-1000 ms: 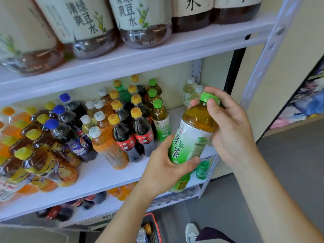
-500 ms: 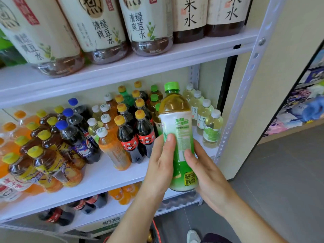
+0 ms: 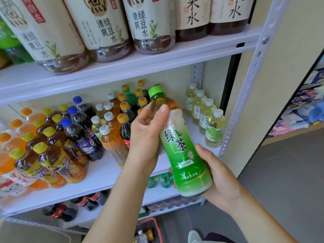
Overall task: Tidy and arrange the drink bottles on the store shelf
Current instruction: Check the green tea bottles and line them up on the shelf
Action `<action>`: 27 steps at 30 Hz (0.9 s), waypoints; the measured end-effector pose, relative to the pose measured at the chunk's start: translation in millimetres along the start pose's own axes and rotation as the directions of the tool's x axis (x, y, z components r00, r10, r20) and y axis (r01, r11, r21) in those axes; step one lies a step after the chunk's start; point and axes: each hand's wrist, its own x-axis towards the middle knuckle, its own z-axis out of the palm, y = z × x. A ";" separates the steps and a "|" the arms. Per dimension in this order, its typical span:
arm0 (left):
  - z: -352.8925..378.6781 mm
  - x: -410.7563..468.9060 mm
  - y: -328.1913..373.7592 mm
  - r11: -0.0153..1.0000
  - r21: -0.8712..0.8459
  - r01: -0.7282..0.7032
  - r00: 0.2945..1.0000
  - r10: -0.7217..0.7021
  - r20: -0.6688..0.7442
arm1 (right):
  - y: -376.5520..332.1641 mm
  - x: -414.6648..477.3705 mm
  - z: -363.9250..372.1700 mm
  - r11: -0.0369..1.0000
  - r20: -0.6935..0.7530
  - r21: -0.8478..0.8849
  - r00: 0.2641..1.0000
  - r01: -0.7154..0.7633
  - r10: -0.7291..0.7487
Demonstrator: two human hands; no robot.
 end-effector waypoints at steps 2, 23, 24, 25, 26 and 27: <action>-1.1 3.6 4.2 0.997 0.034 -0.064 0.996 0.066 -0.061 | -1.9 -3.9 -1.7 0.962 -0.039 -0.256 0.993 0.097 -0.111; -18.9 0.8 14.7 0.977 -0.206 0.059 0.998 -0.062 -0.011 | -9.9 -11.8 -4.2 0.986 -0.001 -0.133 0.994 0.106 -0.107; -17.1 0.6 15.0 0.982 -0.186 0.037 0.998 -0.046 -0.045 | -10.7 -11.0 -4.7 0.984 -0.003 -0.136 0.993 0.113 -0.114; -15.9 1.1 15.8 0.988 -0.154 0.015 0.997 -0.027 -0.077 | -11.1 -10.4 -5.5 0.978 -0.012 -0.159 0.991 0.132 -0.136; -15.5 1.7 16.6 0.994 -0.112 -0.007 0.994 -0.005 -0.106 | -11.0 -10.2 -6.5 0.964 -0.028 -0.214 0.986 0.157 -0.166; -15.4 2.4 17.5 0.997 -0.068 -0.029 0.991 0.020 -0.129 | -10.4 -10.3 -7.6 0.938 -0.055 -0.299 0.978 0.174 -0.199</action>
